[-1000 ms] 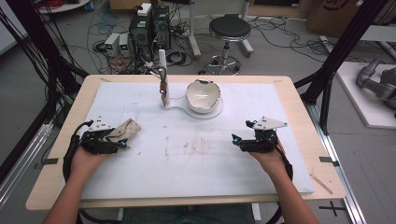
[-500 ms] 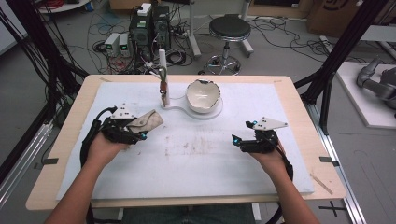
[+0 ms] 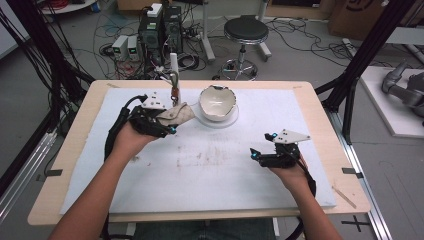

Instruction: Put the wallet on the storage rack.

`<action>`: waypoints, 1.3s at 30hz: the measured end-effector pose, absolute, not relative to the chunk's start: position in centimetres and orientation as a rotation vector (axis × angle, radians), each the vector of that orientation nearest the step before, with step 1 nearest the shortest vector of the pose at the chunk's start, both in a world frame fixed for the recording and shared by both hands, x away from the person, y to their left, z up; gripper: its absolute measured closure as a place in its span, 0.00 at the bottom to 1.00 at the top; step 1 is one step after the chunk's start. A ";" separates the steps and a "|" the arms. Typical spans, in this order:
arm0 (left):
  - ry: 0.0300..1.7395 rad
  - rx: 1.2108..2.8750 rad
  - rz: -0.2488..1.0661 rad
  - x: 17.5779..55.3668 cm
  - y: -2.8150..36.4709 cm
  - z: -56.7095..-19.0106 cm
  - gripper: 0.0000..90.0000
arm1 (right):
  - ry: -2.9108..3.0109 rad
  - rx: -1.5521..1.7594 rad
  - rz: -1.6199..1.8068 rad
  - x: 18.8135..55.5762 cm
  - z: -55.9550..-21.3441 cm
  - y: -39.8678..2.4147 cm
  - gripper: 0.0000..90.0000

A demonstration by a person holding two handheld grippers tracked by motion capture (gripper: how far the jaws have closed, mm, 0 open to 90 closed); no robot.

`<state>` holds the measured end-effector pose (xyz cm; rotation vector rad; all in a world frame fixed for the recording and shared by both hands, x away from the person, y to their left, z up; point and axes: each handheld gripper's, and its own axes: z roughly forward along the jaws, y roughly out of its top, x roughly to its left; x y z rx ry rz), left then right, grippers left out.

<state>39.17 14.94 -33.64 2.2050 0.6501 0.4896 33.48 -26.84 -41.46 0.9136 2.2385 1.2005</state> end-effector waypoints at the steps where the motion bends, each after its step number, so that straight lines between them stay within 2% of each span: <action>1: 0.644 2.207 0.488 39.3 14.7 -33.5 0.38 | 2.244 0.920 1.201 33.4 -41.5 -26.9 0.23; 17: 0.579 2.251 0.482 43.7 9.0 -31.8 0.38 | 2.248 0.920 1.211 33.4 -41.6 -26.8 0.23; 39: 0.599 2.390 0.423 48.6 4.1 -33.9 0.38 | 2.262 0.913 1.210 33.7 -41.9 -26.7 0.23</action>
